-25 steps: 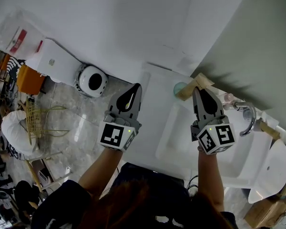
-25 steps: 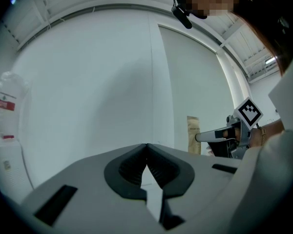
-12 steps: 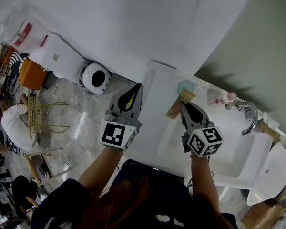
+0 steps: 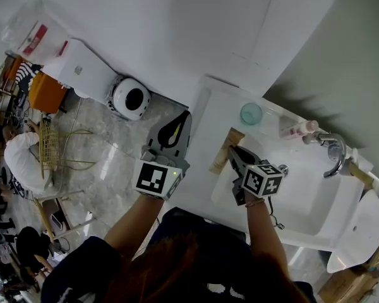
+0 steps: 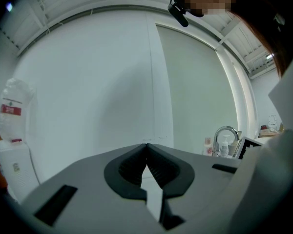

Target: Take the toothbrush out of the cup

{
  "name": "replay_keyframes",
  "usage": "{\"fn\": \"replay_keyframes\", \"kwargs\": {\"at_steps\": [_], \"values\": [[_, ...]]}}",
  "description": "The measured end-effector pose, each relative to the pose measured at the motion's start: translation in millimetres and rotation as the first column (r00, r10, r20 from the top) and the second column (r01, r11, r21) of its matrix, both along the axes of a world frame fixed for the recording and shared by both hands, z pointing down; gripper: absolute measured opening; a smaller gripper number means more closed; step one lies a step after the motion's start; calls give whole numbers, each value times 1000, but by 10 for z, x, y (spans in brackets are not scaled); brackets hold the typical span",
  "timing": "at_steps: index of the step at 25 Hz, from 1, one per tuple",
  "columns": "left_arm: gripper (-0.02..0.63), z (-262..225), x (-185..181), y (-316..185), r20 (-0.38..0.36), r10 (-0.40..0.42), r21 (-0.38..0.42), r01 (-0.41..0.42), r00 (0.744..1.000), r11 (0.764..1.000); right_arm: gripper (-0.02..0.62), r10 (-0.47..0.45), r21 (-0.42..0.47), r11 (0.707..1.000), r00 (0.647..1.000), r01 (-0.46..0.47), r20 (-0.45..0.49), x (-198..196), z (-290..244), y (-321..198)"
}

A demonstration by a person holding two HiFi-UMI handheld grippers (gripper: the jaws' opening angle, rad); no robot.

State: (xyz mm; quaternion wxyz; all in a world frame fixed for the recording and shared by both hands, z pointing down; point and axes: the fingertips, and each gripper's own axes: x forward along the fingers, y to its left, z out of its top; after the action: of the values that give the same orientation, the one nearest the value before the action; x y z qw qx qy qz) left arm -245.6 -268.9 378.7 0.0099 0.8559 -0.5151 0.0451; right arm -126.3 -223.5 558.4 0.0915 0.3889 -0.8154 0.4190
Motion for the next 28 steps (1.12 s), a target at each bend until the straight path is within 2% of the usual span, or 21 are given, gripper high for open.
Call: {"fn": "replay_keyframes", "kwargs": {"at_steps": [6, 8, 11, 17, 21, 24, 26, 28], "values": [[15, 25, -13, 57, 21, -7, -4, 8, 1000, 1000, 58, 24, -165, 986, 997, -11, 78, -100, 394, 131], [15, 25, -21, 81, 21, -7, -4, 7, 1000, 1000, 60, 19, -191, 981, 997, -6, 69, -130, 514, 161], [15, 30, -41, 122, 23, -7, -6, 7, 1000, 1000, 68, -11, -199, 980, 1000, 15, 25, -199, 643, 204], [15, 55, -77, 152, 31, -10, -14, 11, 999, 1000, 109, -98, -178, 981, 986, 73, -132, -264, 852, 270], [15, 53, -94, 166, 25, -10, -11, 10, 1000, 1000, 163, -122, -140, 986, 970, 93, -211, -239, 872, 280], [15, 45, -87, 169, 21, -7, -9, 7, 1000, 1000, 176, -108, -59, 994, 948, 94, -300, -139, 769, 209], [15, 34, -77, 172, 17, -5, -6, 5, 1000, 1000, 156, -69, 26, 996, 936, 83, -345, -41, 598, 116], [15, 13, -65, 179, 13, -1, 1, 1, 1000, 1000, 94, -20, 121, 990, 927, 70, -375, 53, 356, 21]]}}
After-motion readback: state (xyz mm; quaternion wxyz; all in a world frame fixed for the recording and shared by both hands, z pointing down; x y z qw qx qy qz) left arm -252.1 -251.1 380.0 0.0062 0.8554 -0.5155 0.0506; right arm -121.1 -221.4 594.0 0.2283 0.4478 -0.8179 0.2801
